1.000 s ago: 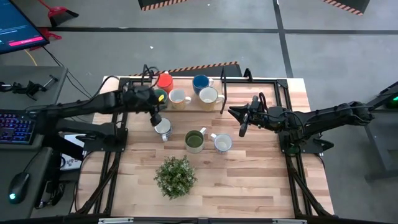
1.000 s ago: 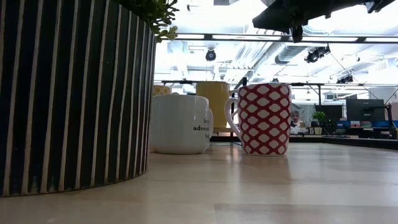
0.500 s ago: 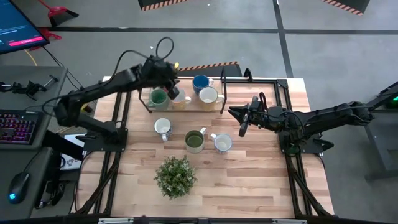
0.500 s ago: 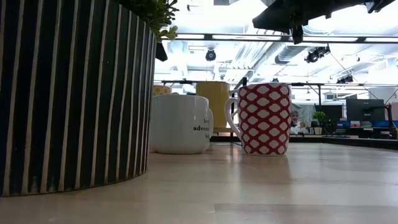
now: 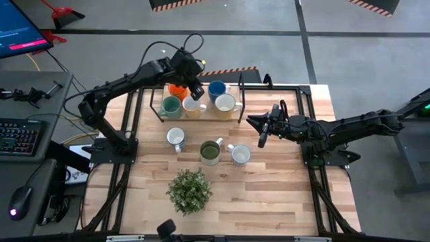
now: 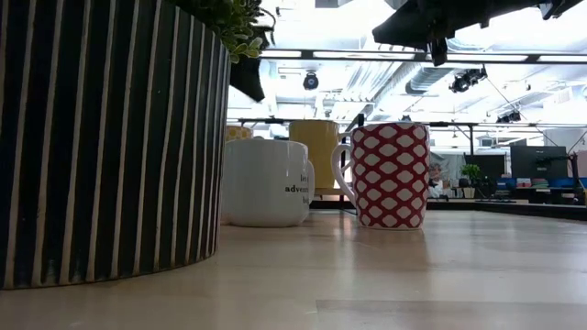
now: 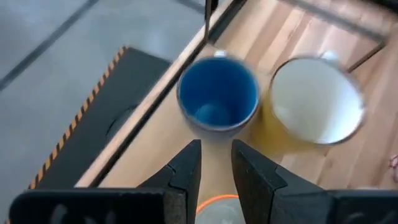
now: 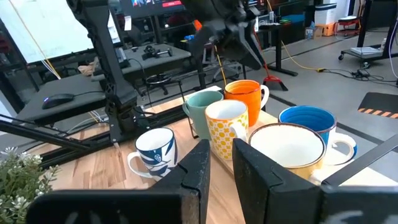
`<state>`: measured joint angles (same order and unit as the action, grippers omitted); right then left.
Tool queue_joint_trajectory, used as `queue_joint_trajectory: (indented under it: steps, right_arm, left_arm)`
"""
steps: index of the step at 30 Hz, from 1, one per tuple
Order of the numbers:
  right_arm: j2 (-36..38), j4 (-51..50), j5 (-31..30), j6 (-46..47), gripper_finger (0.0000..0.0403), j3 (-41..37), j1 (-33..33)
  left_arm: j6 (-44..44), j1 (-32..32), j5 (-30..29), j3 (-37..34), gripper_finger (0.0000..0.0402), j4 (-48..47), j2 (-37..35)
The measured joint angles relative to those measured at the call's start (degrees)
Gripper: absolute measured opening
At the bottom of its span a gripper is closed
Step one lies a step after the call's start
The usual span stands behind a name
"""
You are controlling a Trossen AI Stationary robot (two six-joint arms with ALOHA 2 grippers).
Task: Place coffee mugs
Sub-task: Adjust the colored mugs on the shelf
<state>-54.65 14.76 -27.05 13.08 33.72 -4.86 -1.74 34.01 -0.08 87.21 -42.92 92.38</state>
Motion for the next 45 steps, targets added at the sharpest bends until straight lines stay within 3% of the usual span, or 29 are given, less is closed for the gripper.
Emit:
queue_joint_trajectory:
  steps: [8,26,45]
  right_arm:
    - [0.0,-0.02,-0.02,0.44,0.0055,-0.01,0.0]
    - [0.0,-0.39,-0.02,1.03,0.0055,-0.01,0.0]
    - [0.0,-0.37,-0.02,1.48,0.0055,-0.01,0.0]
  left_arm:
    - [0.2,2.37,-0.54,1.03,0.0066,-7.15,3.88]
    - [-4.48,6.21,-0.58,1.03,0.0053,-10.81,5.59]
    - [-2.22,5.96,-0.15,0.91,0.0053,-12.83,6.27]
